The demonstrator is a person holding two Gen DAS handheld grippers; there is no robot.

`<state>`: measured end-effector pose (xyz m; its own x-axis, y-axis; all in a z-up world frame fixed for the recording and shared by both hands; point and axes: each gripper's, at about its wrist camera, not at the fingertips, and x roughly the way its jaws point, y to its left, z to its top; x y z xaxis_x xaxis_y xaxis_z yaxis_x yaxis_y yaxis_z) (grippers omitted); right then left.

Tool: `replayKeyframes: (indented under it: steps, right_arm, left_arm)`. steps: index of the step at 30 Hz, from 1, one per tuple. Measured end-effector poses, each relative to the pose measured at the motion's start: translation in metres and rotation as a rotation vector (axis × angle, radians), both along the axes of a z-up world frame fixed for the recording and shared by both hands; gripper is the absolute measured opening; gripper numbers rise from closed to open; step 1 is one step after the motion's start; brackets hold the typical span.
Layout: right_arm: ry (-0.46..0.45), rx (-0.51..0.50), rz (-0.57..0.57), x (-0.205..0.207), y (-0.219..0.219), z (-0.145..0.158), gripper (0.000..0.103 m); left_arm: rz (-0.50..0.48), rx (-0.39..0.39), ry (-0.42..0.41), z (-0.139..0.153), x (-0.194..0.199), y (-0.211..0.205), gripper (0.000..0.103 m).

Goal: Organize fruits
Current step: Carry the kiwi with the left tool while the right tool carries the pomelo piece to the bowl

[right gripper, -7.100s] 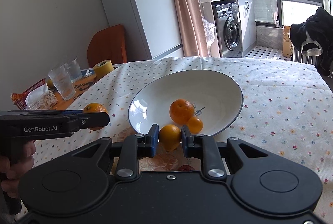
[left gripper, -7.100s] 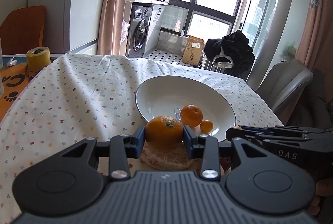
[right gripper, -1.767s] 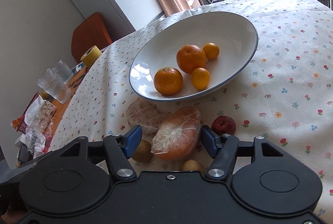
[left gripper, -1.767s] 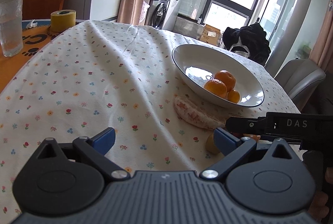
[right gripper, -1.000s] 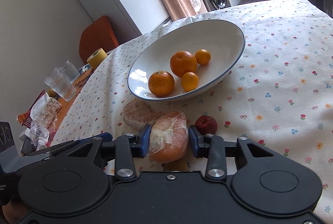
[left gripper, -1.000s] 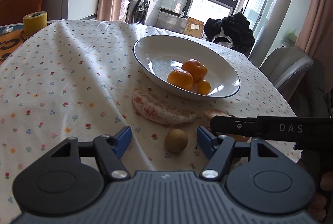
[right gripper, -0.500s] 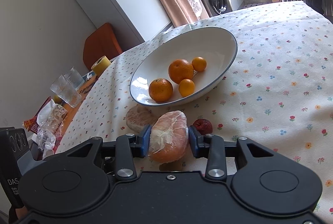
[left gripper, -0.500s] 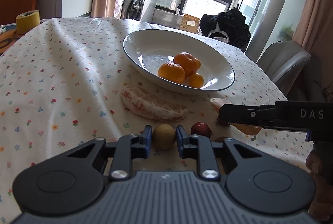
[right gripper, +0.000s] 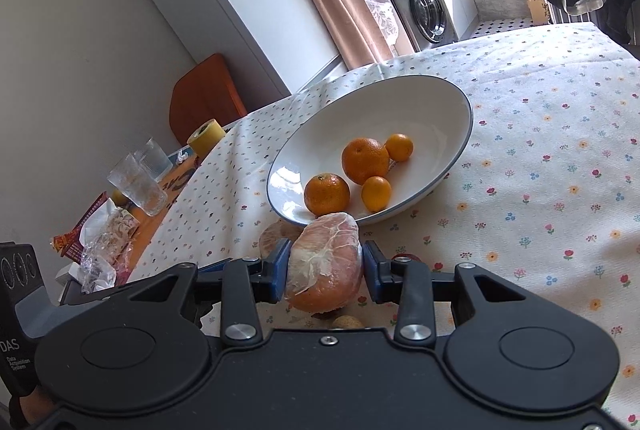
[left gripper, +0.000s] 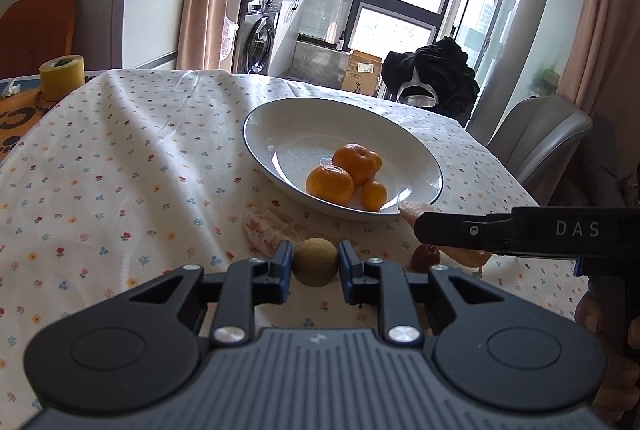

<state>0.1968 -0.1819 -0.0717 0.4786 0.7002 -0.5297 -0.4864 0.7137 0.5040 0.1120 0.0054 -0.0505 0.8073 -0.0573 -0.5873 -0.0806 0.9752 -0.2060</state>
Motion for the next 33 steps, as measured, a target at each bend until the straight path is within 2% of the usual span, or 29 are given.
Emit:
replayKeyframes:
  steps: [15,24,33]
  right_arm:
    - [-0.03,0.017,-0.046,0.032,-0.009,0.01,0.036]
    - [-0.027,0.026,-0.061,0.063,-0.011,0.008,0.036]
    - [-0.028,0.042,-0.101,0.09,-0.008,0.005,0.036]
  left_arm:
    - [-0.003,0.026,-0.033,0.018,0.029,0.0,0.023]
    - [0.043,0.038,-0.061,0.027,0.057,0.008,0.023]
    - [0.036,0.065,-0.04,0.022,0.08,0.007,0.023]
